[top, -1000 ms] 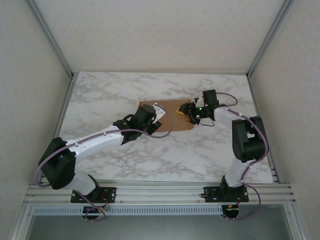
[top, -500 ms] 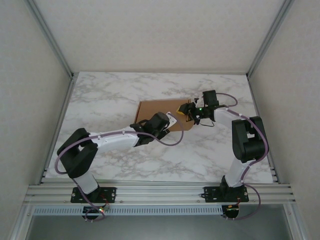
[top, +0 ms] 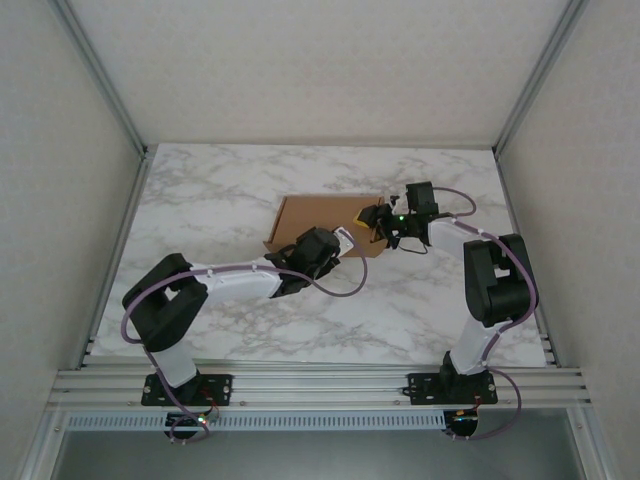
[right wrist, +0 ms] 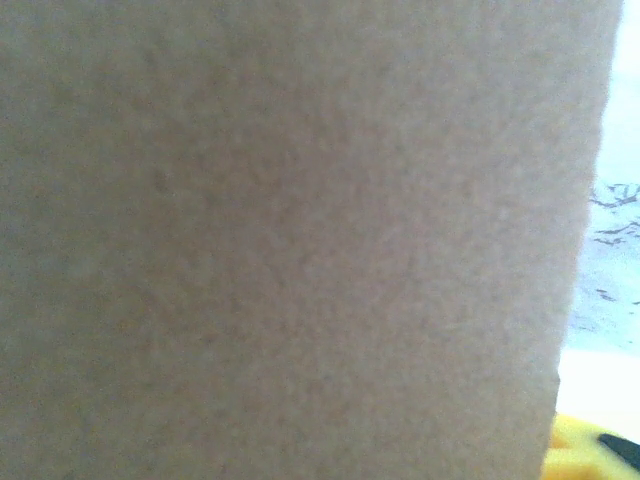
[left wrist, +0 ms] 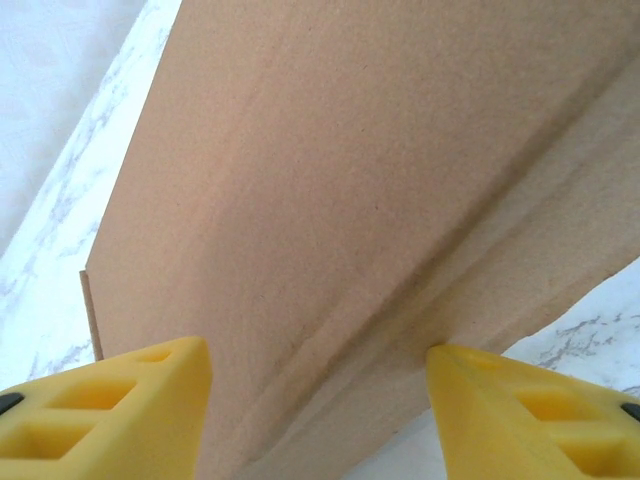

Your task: Fold the paper box

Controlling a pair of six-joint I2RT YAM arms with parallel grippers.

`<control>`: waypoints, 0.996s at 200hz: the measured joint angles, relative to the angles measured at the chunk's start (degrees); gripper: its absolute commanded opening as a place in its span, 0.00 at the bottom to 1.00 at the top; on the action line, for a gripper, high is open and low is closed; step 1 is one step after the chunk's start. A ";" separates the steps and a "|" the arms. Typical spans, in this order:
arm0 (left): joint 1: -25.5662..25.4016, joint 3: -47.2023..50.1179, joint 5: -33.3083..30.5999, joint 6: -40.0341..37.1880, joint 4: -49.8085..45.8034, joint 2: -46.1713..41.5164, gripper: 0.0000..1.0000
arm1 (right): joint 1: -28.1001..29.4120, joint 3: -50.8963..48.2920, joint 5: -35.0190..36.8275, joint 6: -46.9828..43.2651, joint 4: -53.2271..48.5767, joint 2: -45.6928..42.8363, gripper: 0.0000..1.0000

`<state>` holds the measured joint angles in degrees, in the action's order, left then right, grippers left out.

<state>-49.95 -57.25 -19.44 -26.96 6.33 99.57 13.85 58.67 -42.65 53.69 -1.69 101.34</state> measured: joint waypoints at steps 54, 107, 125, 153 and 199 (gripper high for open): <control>0.00 -0.13 0.59 -4.42 -0.07 1.09 0.60 | 1.25 -0.15 0.24 3.39 1.55 -0.72 0.08; 0.00 -0.26 -0.76 -6.69 0.52 1.38 0.66 | 1.49 -1.68 0.66 6.47 3.61 -2.16 0.09; -0.17 0.35 -3.78 -7.78 3.80 2.64 0.66 | 1.68 -2.71 0.66 8.92 6.12 -2.49 0.09; -0.59 2.62 -9.05 -10.32 11.89 4.26 0.63 | 2.14 -5.05 0.63 14.67 11.52 -2.64 0.10; -1.01 7.30 -14.64 -18.80 25.09 4.52 0.40 | 3.06 -5.90 0.42 19.65 16.35 -3.28 0.11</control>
<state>-50.96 -49.95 -34.09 -45.76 31.42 104.09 16.91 52.77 -42.24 73.34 14.66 98.06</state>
